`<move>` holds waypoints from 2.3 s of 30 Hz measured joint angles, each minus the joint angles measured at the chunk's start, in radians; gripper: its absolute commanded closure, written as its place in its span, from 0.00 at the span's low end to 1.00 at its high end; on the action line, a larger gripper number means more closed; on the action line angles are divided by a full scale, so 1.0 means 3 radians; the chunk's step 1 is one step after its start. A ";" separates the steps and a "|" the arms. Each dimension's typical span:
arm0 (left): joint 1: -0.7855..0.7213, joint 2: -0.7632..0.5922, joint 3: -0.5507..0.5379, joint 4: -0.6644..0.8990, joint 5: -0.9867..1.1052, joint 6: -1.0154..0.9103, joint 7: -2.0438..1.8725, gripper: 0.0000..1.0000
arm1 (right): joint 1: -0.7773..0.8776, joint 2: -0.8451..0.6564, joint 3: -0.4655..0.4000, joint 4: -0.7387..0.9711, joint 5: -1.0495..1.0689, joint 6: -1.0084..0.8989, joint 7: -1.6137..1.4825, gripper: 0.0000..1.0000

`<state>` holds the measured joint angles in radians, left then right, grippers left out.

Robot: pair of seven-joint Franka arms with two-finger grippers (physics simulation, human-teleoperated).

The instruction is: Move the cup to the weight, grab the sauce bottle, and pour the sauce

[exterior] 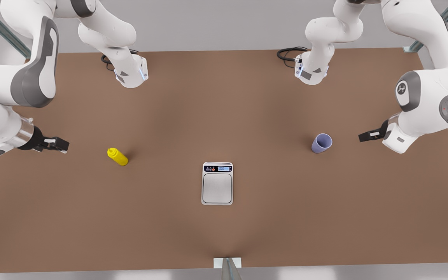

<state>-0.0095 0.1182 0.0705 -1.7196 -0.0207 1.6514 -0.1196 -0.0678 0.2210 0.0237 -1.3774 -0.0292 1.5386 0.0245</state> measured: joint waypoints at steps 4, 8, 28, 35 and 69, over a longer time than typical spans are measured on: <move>0.0007 0.0010 -0.0025 -0.0032 0.0003 0.0033 -0.0003 0.00 | 0.0013 0.0015 -0.0002 -0.0011 0.0000 0.0000 0.0015 0.00; 0.0019 -0.0016 -0.0038 -0.0391 -0.0015 0.0338 0.0024 0.00 | 0.0027 0.0041 0.0003 -0.0011 0.0000 0.0040 0.0028 0.00; -0.0014 0.0174 -0.0107 -0.1878 -0.0208 0.1850 0.0363 0.00 | -0.0016 0.0157 0.0007 -0.0180 0.0005 0.0106 -0.0181 0.00; -0.0024 0.0300 -0.0107 -0.1968 -0.0213 0.1990 0.0435 0.36 | -0.0363 0.0433 0.0000 -0.0419 0.0329 0.0284 -0.2641 0.00; -0.0041 0.0286 -0.0116 -0.1945 -0.0180 0.2179 0.0375 0.79 | -0.1753 0.1411 0.0106 -0.2286 0.3209 0.0925 -0.9045 0.00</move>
<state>-0.0219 0.2039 0.0356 -2.3031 -0.0746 2.3052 -0.0072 -0.5935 0.6443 0.0555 -2.0632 0.9336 1.8162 -2.6891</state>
